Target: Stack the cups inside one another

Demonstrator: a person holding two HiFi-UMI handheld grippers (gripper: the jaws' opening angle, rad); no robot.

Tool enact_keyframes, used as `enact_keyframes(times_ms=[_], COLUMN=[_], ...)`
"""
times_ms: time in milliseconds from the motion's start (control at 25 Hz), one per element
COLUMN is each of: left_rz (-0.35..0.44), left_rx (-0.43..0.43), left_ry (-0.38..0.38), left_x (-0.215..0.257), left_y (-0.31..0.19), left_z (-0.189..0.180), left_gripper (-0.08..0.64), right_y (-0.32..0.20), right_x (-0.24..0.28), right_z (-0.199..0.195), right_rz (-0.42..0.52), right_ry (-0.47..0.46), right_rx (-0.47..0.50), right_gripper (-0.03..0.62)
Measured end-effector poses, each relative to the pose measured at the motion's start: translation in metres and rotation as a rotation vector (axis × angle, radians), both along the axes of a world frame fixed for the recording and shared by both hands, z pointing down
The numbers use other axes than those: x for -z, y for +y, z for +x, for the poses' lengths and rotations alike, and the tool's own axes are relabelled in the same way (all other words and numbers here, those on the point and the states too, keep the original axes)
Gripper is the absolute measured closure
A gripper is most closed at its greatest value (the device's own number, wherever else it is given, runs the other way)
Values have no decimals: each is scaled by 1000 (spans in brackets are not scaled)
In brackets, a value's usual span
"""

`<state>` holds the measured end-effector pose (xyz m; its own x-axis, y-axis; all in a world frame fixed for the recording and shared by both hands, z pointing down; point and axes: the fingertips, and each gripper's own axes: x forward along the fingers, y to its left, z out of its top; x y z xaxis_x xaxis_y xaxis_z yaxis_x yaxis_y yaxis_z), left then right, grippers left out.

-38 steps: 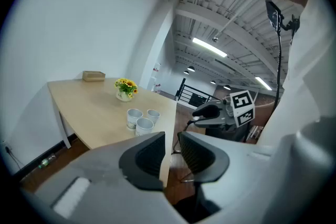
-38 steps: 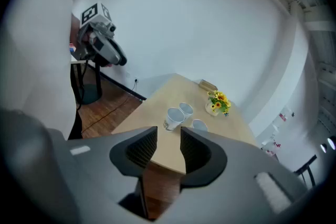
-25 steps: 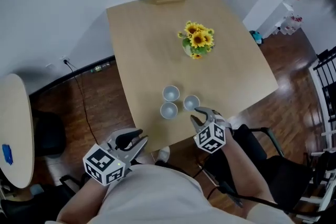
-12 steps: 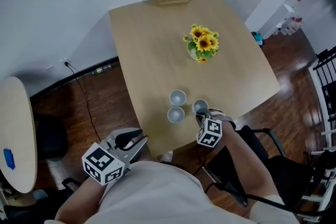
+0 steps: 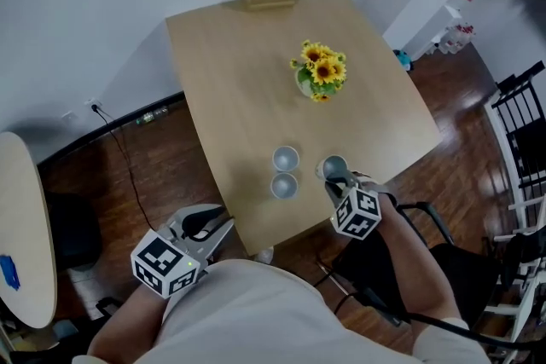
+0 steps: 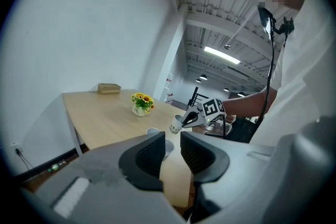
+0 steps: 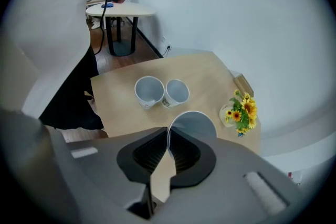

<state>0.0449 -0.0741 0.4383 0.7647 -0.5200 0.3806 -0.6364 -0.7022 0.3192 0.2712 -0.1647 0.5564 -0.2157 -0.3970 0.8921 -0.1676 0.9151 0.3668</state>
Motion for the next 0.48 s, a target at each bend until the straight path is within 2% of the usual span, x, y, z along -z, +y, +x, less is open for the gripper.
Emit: enact_keyframes(times_ms=[240, 480], left_rz=[44, 59], left_rx=[-22, -15], left_ry=[-3, 10], left_x=[6, 5], left_y=[-4, -3], left_z=[-9, -23], left_gripper=[462, 462], right_y=[-8, -19], right_x=[40, 38], right_z=[-39, -76], right_rz=[-1, -37], right_ry=[-91, -107], right_rx=[11, 54], right_gripper=[568, 568])
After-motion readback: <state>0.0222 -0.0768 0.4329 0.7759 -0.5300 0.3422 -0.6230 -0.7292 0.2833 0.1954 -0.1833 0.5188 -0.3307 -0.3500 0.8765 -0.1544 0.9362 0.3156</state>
